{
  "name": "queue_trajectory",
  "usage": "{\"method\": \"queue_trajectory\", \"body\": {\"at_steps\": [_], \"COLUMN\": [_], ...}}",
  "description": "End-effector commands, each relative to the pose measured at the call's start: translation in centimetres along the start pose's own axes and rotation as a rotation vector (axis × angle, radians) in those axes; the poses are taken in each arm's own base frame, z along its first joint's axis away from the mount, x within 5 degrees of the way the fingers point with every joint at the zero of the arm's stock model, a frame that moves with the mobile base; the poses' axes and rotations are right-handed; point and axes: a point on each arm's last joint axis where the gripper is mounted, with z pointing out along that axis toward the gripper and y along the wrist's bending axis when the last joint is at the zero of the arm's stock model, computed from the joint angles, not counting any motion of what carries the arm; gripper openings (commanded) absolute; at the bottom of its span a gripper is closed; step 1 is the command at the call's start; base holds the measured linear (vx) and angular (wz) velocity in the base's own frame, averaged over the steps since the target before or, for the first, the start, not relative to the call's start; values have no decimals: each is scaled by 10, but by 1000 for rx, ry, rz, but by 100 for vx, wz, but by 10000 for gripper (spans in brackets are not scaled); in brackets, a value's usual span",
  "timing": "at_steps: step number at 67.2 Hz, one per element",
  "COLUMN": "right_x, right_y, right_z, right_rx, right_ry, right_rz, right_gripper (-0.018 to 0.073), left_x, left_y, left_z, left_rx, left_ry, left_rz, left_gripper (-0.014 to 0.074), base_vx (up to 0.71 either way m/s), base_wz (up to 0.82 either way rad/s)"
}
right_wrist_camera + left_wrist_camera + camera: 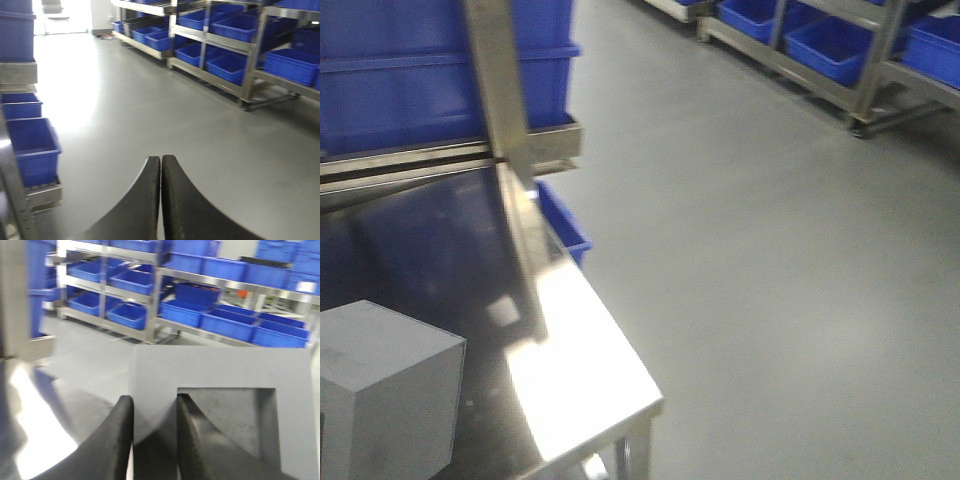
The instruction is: Sort gray base to blue bin
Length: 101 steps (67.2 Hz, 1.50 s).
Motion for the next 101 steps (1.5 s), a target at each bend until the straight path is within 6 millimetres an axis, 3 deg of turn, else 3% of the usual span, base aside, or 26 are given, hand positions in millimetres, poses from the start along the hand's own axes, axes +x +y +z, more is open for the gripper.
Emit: {"method": "queue_trajectory", "body": {"at_steps": [1, 101], "right_x": [-6, -6], "right_y": [0, 0], "right_z": [0, 0], "right_rx": [9, 9], "right_ry": [-81, -83], "right_rz": [-15, -15], "right_gripper": [-5, -5], "left_x": [-18, -18], "left_y": [-5, -4], "left_z": [-3, -3], "left_rx": [42, 41], "left_ry": [-121, -118], "left_rz": [-11, -11], "left_gripper": [-7, -7], "base_vx": [-8, 1], "base_wz": [-63, -67]}}
